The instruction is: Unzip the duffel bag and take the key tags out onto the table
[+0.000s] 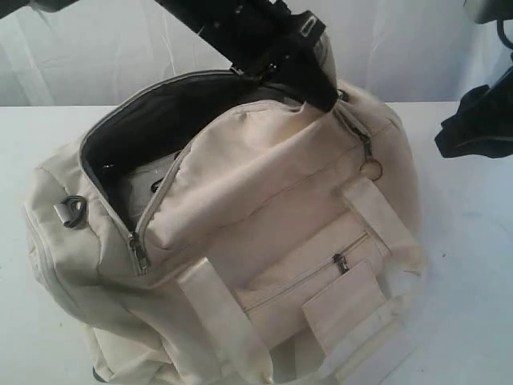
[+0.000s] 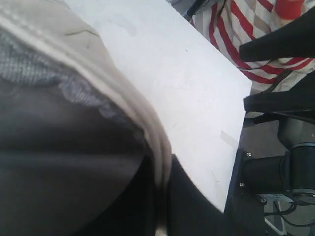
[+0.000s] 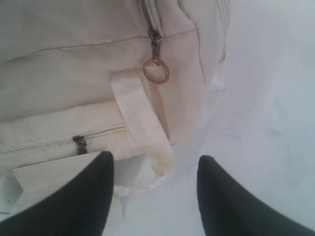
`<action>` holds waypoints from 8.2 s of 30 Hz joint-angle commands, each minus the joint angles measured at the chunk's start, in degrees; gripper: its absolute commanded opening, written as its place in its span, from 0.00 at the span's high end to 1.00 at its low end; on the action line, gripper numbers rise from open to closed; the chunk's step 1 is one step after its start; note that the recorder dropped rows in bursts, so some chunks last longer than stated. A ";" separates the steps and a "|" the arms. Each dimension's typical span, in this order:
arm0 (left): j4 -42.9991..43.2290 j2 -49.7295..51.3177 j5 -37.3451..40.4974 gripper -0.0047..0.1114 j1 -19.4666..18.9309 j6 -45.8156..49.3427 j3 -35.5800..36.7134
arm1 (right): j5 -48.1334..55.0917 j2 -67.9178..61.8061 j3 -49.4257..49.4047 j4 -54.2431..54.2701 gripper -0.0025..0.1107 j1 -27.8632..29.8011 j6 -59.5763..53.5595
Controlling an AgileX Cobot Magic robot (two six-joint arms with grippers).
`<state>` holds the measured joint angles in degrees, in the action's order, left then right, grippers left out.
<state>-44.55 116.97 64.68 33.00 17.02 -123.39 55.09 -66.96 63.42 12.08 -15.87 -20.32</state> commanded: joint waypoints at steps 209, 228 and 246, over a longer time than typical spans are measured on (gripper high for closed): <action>16.55 -18.05 5.28 0.23 16.91 0.78 38.82 | -8.82 1.62 -22.15 23.22 0.96 10.80 -16.92; 36.74 -23.31 5.28 0.40 16.91 -4.29 35.23 | -15.15 9.22 -18.40 11.47 0.57 10.80 -7.05; 62.94 -17.79 -13.36 0.26 10.41 -22.61 34.78 | -18.27 22.81 -21.93 11.99 0.98 10.80 -4.86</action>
<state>21.53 96.84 52.16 44.61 -4.90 -88.57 37.32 -44.62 41.69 23.01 -5.04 -25.49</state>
